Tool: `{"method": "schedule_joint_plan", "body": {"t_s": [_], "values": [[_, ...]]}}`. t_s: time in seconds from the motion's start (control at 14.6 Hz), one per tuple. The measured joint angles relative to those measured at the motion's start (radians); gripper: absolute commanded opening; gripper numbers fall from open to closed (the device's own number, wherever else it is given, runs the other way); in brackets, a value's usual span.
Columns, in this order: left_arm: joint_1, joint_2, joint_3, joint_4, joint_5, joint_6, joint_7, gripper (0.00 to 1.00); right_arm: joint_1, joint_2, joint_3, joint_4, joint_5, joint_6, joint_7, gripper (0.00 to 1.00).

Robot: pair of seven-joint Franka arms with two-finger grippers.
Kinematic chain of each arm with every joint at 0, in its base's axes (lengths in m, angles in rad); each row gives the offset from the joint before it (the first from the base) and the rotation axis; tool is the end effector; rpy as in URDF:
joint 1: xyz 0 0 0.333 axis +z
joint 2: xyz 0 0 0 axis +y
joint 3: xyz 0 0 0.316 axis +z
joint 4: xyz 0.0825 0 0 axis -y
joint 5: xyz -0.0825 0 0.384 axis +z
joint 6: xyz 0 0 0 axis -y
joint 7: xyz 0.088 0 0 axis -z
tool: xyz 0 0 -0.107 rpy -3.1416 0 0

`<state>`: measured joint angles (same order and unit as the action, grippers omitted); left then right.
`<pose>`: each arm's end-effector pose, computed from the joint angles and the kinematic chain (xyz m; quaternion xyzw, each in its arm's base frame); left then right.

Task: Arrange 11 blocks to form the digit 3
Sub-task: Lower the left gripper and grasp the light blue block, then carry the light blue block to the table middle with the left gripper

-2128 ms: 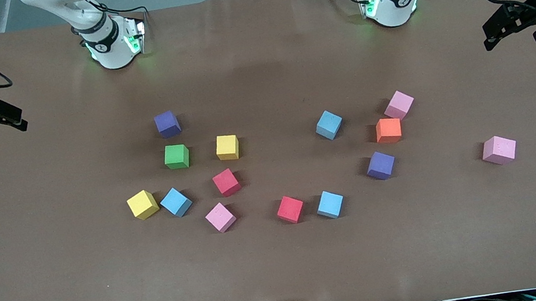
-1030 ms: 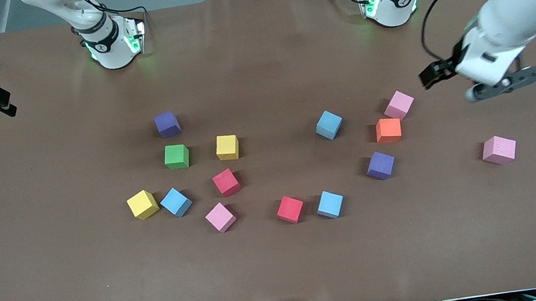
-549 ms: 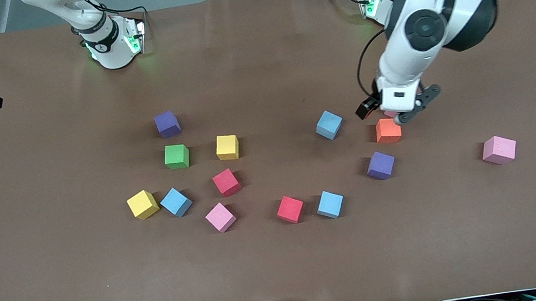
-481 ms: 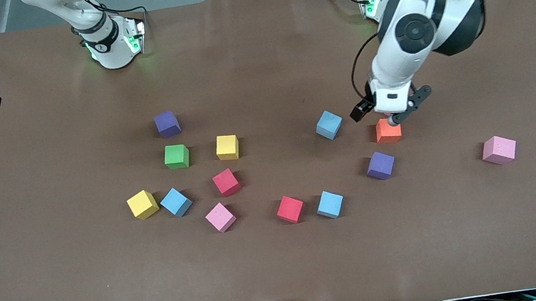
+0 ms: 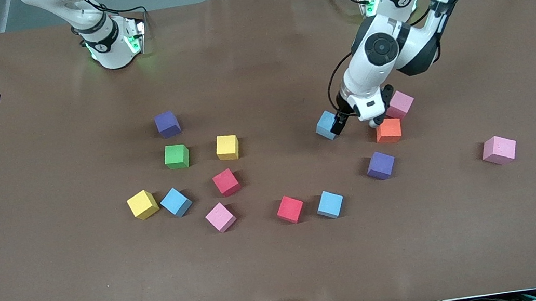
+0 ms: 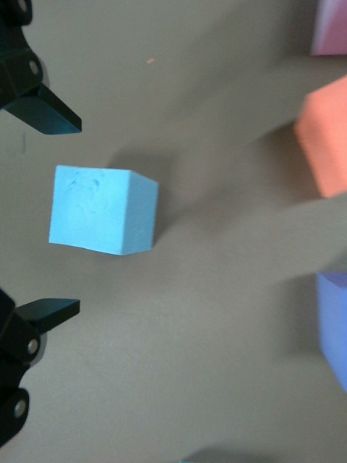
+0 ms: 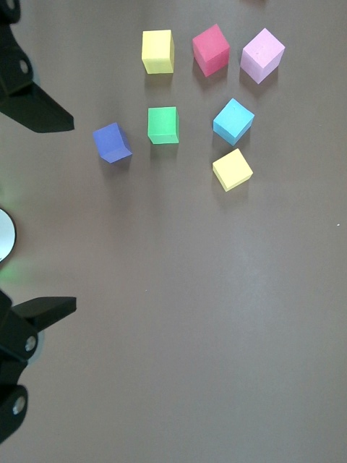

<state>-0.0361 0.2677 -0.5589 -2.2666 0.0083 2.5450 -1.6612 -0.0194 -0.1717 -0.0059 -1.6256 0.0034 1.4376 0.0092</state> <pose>0.4485 -0.3050 0.2635 0.8557 0.5124 -0.0501 0.0522 0.4851 -0.0122 0.6768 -0.9998 0.0170 0.0081 0.0023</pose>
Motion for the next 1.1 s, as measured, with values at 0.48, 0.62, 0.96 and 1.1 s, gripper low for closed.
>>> {"method": "schedule_joint_plan", "body": {"t_s": [0.48,0.62,0.96,1.1], "values": [[-0.011,0.116,0.008,0.005,0.086,0.036,-0.055,0.73,0.000,0.000,0.002,0.000,0.000,-0.015,0.000,1.00],[-0.011,0.131,0.010,0.009,0.087,0.050,-0.055,0.55,0.000,0.000,0.004,0.000,0.000,-0.015,0.000,1.00],[-0.017,0.148,0.003,0.028,0.244,0.060,-0.053,0.23,0.000,0.000,0.007,0.017,0.001,-0.015,-0.002,1.00],[-0.022,0.165,-0.014,0.050,0.341,0.059,-0.025,0.23,0.000,0.000,0.008,0.020,0.001,-0.015,-0.005,1.00]]}}
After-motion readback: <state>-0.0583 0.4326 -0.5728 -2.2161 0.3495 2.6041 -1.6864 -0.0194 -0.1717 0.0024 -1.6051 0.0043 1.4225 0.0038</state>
